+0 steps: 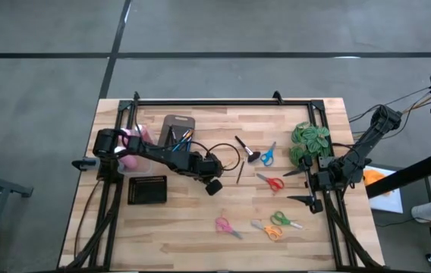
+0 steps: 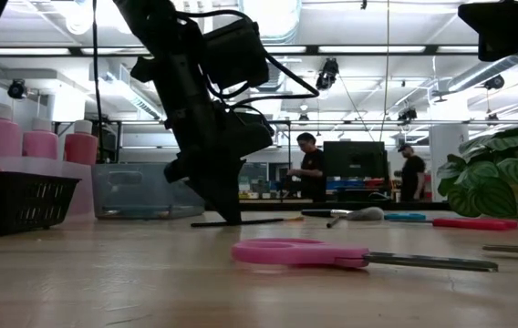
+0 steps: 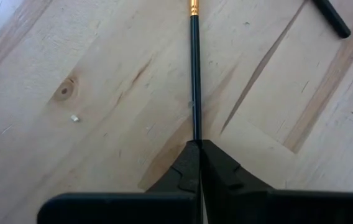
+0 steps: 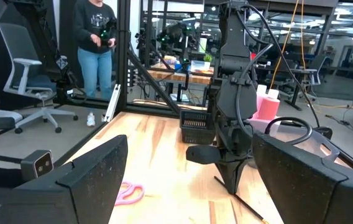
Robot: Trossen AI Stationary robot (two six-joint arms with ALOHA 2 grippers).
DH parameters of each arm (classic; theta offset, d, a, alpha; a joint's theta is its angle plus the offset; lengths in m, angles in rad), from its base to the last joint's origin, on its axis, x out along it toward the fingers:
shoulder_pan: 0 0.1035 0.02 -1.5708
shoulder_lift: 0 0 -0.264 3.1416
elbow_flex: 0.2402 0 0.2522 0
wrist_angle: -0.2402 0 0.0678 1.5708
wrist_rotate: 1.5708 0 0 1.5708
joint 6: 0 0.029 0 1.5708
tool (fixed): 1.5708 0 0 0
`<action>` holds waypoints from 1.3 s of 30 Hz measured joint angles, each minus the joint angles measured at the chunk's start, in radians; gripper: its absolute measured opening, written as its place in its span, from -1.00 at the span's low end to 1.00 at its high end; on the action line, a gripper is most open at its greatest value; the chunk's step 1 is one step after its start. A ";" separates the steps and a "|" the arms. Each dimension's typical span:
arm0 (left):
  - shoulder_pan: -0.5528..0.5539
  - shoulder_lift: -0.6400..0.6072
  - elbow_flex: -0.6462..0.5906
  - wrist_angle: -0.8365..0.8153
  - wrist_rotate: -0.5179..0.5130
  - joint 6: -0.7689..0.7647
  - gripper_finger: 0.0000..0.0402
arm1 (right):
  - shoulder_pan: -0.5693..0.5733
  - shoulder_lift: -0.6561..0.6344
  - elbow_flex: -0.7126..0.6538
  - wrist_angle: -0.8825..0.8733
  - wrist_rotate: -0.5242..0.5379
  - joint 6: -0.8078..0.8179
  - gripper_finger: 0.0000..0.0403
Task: Pick & Place Paint Supplies
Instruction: Put the middle gold brush into the black bin
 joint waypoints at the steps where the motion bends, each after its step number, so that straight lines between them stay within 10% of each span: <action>1: 0.000 0.000 0.000 0.000 0.000 0.000 -0.99 | 0.000 0.000 0.000 0.000 0.000 -0.001 0.69; 27: 0.000 -0.082 -0.002 -0.035 -0.045 -0.014 -1.00 | 0.000 0.000 0.000 0.000 0.000 -0.001 0.69; 39: 0.009 -0.266 0.000 -0.099 -0.219 -0.037 -1.00 | 0.000 0.000 0.000 0.002 0.000 -0.001 0.69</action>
